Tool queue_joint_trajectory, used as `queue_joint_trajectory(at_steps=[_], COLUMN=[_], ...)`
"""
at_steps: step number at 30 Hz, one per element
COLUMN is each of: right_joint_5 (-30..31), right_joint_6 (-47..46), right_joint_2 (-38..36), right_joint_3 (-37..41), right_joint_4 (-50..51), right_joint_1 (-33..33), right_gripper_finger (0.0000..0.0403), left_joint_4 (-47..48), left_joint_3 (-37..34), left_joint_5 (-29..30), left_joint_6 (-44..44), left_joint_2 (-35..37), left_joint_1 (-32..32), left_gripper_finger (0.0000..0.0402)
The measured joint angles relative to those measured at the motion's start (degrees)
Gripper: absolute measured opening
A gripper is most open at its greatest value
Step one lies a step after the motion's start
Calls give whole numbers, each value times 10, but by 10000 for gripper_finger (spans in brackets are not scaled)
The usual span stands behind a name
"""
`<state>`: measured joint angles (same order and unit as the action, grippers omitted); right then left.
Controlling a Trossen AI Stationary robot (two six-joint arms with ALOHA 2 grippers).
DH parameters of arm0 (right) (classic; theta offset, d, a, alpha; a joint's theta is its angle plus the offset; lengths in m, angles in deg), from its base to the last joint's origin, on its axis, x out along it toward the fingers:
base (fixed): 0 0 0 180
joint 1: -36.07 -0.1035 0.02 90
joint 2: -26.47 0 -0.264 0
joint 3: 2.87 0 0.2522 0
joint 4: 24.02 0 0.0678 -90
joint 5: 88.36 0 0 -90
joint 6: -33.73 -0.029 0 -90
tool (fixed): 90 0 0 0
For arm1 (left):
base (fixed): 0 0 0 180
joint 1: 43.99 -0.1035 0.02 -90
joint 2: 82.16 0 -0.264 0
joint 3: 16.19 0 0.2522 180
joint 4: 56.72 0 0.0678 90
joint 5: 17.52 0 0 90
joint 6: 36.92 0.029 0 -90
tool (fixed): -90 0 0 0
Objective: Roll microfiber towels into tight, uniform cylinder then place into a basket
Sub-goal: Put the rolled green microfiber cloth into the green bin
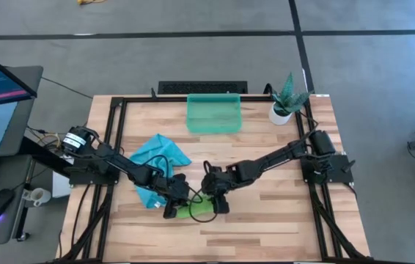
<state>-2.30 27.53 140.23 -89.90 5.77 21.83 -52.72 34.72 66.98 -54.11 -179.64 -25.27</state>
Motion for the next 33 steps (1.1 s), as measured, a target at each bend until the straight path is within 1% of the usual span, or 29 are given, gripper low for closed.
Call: queue_joint_trajectory(at_steps=[5, 7, 9, 12, 13, 16, 19, 21, 23, 30, 31, 33], right_joint_5=[-7, -9, -12, -19, -20, -27, -28, -33, -35, -48, -48, -48], right_joint_6=[-2, -10, -13, -15, -17, -35, -56, -62, -65, -56, -55, -50], right_joint_2=[1, 17, 24, 58, 58, 76, 77, 77, 73, 73, 73, 73], right_joint_3=[0, -2, 2, -6, -6, -8, -10, -10, -9, -17, -17, -17], right_joint_4=[-3, -21, -11, -44, -28, -26, -17, -15, -14, -7, -7, -7], right_joint_1=[0, 0, 0, 0, 0, 0, 0, 0, -3, -18, -20, -22], right_gripper_finger=[225, 225, 225, 225, 225, 225, 215, 196, 168, 36, 23, 20], left_joint_4=[0, 0, -2, -2, -3, -1, -1, -4, -3, -12, -14, -13], left_joint_3=[0, 0, 0, 0, -1, 0, 0, 0, 0, -1, -1, 2], left_joint_5=[2, 2, 2, 2, 3, 3, 4, 7, 17, 23, 23, 23], left_joint_6=[0, 0, -1, -2, -3, -10, -13, -13, -21, -100, -108, -125], left_joint_2=[0, 0, 0, 0, 0, 0, 0, 0, 0, 0, 0, -1], left_joint_1=[0, 0, 0, 0, 0, 0, 0, 0, 0, -1, -1, -2], left_gripper_finger=[4, 4, 4, 4, 4, 4, 4, 4, 4, 4, 4, 4])
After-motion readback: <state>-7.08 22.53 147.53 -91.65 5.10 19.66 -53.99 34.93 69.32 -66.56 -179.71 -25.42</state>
